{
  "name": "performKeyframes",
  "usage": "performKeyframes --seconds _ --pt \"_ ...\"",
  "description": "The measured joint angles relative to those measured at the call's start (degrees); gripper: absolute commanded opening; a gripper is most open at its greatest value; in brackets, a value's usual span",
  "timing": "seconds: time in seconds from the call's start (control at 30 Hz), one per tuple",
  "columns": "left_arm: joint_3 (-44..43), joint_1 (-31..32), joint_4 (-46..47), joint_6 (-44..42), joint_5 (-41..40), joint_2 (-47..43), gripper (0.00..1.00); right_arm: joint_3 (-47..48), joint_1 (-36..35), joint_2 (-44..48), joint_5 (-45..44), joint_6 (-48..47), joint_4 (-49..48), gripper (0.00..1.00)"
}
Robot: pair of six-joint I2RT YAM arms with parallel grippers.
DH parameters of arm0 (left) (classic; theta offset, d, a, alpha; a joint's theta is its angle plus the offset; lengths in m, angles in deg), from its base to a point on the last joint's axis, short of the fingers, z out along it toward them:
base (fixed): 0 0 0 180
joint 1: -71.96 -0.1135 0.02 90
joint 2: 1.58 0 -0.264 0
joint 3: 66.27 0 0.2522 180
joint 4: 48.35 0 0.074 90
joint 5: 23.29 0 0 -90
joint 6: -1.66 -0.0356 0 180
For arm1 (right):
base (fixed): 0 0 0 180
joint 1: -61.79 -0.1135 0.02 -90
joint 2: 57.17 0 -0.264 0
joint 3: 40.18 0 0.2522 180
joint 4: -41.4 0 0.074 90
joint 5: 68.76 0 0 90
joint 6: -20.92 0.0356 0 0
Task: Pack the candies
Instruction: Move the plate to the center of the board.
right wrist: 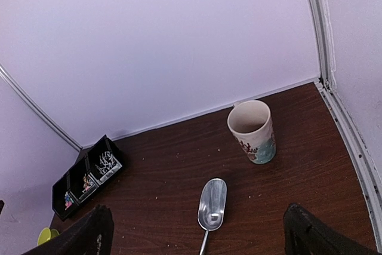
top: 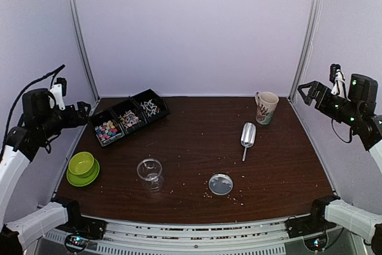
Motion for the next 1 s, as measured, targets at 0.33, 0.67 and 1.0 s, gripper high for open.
performKeyframes --seconds 0.33,0.67,1.0 --pt "2.36 -0.68 -0.22 0.04 -2.60 -0.81 0.98 -4.44 0.00 4.76 -3.69 2.19 -1.55 0.99" --pt "2.34 -0.94 -2.03 0.26 -3.15 4.15 0.98 -7.87 0.00 5.33 -4.61 1.68 -2.64 0.99" --pt "1.60 -1.05 -2.69 0.92 -2.34 8.50 0.98 -14.75 -1.18 2.99 -6.75 1.16 -5.38 1.00"
